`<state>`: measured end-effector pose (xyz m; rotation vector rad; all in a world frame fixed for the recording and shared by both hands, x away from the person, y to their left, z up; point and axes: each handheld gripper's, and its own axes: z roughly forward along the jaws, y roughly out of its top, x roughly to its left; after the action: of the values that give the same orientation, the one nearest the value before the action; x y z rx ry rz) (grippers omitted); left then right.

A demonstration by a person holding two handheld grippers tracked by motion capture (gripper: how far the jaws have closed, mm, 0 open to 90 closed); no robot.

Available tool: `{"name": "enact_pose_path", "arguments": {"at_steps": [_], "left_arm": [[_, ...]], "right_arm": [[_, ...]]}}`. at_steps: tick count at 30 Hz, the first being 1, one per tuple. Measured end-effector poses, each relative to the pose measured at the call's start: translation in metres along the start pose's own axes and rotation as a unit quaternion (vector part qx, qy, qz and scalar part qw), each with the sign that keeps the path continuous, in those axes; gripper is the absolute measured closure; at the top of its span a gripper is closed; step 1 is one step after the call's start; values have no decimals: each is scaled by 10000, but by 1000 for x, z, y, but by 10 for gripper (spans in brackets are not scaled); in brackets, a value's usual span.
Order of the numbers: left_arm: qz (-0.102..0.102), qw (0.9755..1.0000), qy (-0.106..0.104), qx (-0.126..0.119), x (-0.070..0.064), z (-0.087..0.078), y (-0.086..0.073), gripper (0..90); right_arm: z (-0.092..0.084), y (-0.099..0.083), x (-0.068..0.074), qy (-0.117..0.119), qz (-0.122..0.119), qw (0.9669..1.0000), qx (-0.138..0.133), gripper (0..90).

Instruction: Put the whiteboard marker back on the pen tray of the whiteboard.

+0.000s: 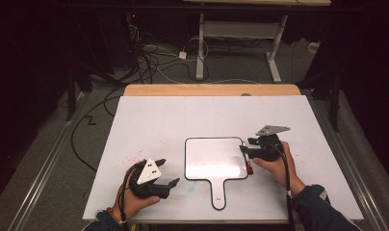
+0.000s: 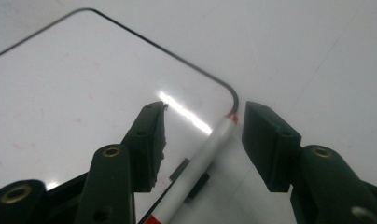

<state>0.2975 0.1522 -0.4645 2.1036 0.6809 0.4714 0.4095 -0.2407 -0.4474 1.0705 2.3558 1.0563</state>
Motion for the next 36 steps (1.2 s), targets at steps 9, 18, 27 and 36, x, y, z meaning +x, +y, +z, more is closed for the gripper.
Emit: {"name": "enact_pose_path", "arguments": {"at_steps": [9, 18, 27, 36], "left_arm": [[-18, 10000, 28, 45, 0, 2, 1, 212], [-83, 9998, 124, 118, 3, 5, 0, 213], [152, 9991, 313, 253, 0, 5, -1, 209], [224, 9990, 293, 241, -2, 4, -1, 208]], "right_arm": [[-42, -4, 9, -108, -762, 9942, -756, 448], [-88, -35, 13, -392, -1114, 9860, -1179, 370], [-106, -83, 16, -582, -977, 9831, -1431, 291], [-111, -86, 19, -782, -950, 9799, -1569, 276]]}}
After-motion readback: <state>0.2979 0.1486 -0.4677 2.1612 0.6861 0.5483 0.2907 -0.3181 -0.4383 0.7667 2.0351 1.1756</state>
